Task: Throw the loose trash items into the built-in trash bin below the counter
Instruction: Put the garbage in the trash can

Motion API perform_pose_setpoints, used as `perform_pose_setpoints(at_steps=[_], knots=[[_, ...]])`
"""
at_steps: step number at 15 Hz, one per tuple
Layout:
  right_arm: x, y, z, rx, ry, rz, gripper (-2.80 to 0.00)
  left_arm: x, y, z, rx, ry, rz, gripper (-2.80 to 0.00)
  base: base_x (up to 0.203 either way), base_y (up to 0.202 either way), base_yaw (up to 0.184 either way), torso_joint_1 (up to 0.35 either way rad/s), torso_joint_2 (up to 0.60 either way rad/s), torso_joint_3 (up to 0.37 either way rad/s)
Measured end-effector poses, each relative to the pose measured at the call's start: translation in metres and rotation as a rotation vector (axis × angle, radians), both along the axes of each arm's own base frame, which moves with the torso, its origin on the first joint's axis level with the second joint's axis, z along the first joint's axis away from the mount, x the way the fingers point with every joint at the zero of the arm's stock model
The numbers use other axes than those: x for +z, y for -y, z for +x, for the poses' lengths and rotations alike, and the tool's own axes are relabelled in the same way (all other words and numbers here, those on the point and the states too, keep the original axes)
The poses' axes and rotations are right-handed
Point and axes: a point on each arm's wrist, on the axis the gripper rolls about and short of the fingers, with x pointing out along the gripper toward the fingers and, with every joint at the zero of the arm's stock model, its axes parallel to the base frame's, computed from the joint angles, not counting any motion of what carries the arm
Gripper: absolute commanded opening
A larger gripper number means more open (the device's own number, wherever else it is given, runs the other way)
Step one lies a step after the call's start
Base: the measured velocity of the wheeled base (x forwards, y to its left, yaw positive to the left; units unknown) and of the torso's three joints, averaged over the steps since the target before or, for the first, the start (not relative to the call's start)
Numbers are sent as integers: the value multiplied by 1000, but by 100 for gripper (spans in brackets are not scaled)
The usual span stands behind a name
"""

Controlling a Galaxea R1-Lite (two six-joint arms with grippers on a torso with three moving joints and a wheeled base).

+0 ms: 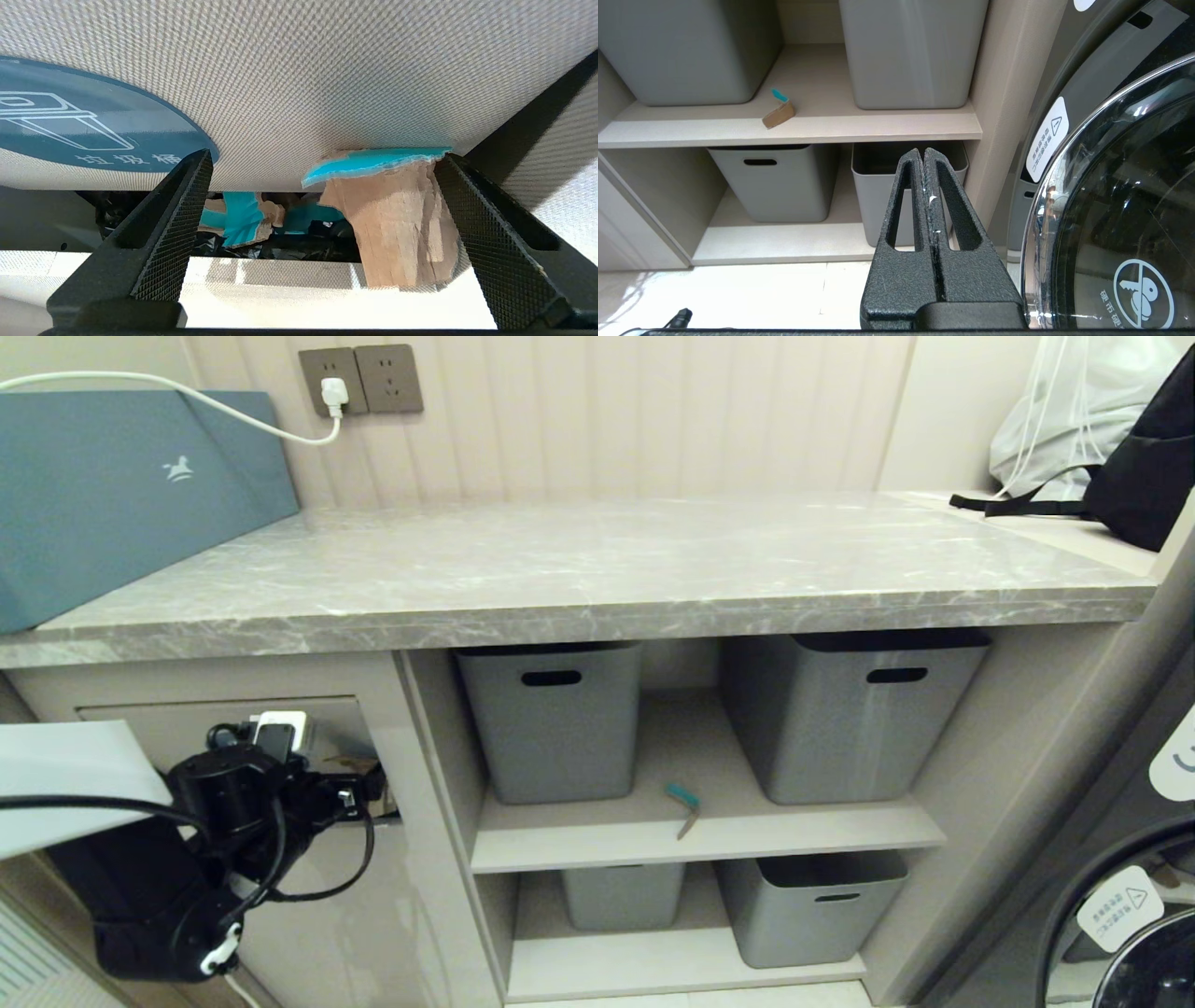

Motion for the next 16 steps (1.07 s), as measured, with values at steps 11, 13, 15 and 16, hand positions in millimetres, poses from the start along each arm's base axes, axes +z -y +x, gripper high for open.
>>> perform_pose_setpoints(at_steps=[11, 13, 15, 16], knots=[[0, 0, 0, 0, 0, 0, -280, 15, -30, -42, 120, -20, 6, 0, 0, 0, 0, 0, 0, 0], [0, 0, 0, 0, 0, 0, -280, 16, -29, -39, 120, -11, 6, 0, 0, 0, 0, 0, 0, 0], [0, 0, 0, 0, 0, 0, -280, 15, -33, -34, 131, 0, 6, 0, 0, 0, 0, 0, 0, 0], [0, 0, 0, 0, 0, 0, -280, 14, -36, -29, 141, 5, 5, 0, 0, 0, 0, 0, 0, 0]])
